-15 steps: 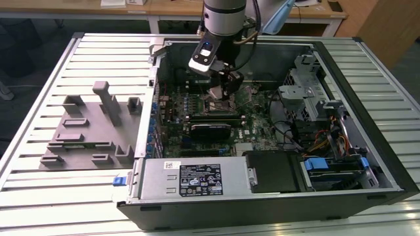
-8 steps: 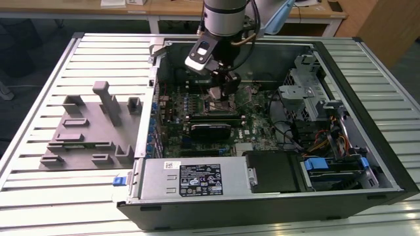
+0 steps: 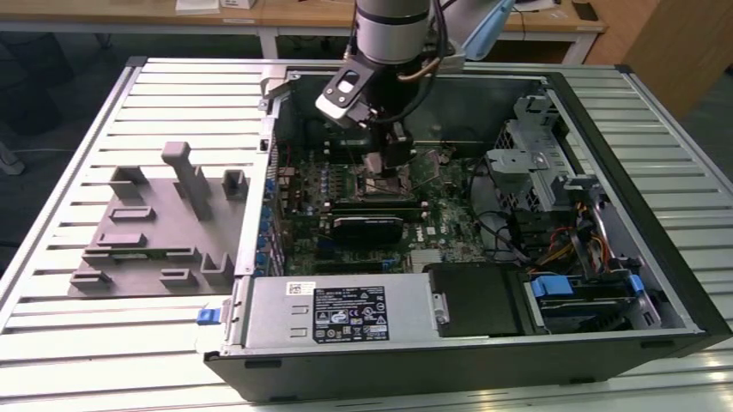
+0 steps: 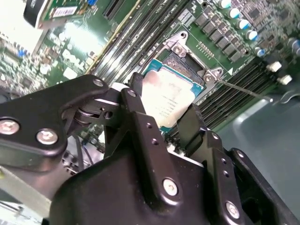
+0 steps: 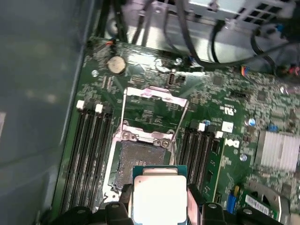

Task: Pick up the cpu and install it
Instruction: 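Place the cpu into insertion slot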

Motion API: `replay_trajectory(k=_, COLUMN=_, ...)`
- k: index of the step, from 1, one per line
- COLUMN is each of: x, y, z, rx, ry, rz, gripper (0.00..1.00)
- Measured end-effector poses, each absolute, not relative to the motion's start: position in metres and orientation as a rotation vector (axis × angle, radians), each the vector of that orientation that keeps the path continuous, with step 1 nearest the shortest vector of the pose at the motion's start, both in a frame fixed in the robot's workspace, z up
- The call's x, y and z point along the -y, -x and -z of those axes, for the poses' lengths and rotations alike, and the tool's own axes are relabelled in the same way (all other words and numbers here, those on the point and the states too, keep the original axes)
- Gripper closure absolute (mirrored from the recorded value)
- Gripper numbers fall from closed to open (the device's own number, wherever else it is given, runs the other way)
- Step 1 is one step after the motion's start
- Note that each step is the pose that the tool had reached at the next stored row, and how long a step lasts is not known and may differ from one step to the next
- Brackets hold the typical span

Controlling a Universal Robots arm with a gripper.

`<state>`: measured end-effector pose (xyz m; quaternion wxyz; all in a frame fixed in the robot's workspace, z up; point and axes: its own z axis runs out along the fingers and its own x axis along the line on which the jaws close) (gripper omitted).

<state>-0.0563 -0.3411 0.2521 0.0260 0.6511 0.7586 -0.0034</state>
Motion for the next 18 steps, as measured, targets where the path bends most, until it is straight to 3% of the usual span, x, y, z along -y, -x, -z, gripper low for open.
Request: replay_trajectory(k=18, x=0.3411, y=0.0563, z=-0.2478, rx=-2.209, ry=-2.172, rz=-0.006, gripper=0.46)
